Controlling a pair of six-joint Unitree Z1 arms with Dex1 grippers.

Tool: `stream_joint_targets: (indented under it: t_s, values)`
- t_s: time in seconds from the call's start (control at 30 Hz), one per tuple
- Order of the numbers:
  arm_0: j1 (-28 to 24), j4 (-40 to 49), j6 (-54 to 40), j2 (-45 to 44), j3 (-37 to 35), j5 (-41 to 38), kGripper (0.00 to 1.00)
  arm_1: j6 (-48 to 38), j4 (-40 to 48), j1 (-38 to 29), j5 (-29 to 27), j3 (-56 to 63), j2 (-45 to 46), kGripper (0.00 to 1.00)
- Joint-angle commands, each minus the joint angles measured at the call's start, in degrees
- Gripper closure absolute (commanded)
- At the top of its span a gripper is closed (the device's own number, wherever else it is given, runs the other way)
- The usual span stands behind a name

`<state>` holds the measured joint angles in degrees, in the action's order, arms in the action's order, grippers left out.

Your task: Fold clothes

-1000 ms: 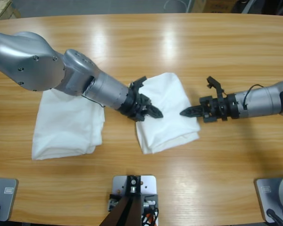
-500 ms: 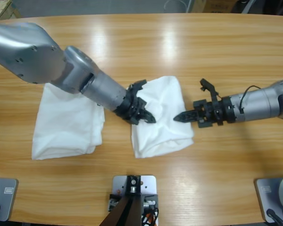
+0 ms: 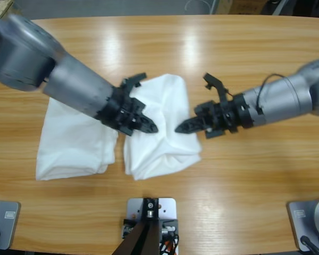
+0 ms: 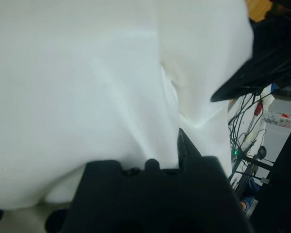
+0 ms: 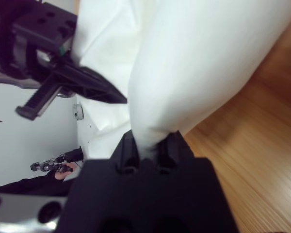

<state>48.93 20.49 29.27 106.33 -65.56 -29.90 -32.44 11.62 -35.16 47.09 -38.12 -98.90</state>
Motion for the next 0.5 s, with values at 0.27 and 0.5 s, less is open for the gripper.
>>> stream_joint_targets:
  t_s: [0.27,0.5]
  values:
    - [-6.93,18.60,-6.89,-17.57,2.47,3.50,1.000,-3.37,-12.76,-12.81,-3.32,-22.72,-6.78,1.000]
    - [-12.03,24.89,-11.74,-24.69,7.68,6.01,1.000,-4.02,-16.47,-16.87,-3.46,-33.09,-13.53,1.000]
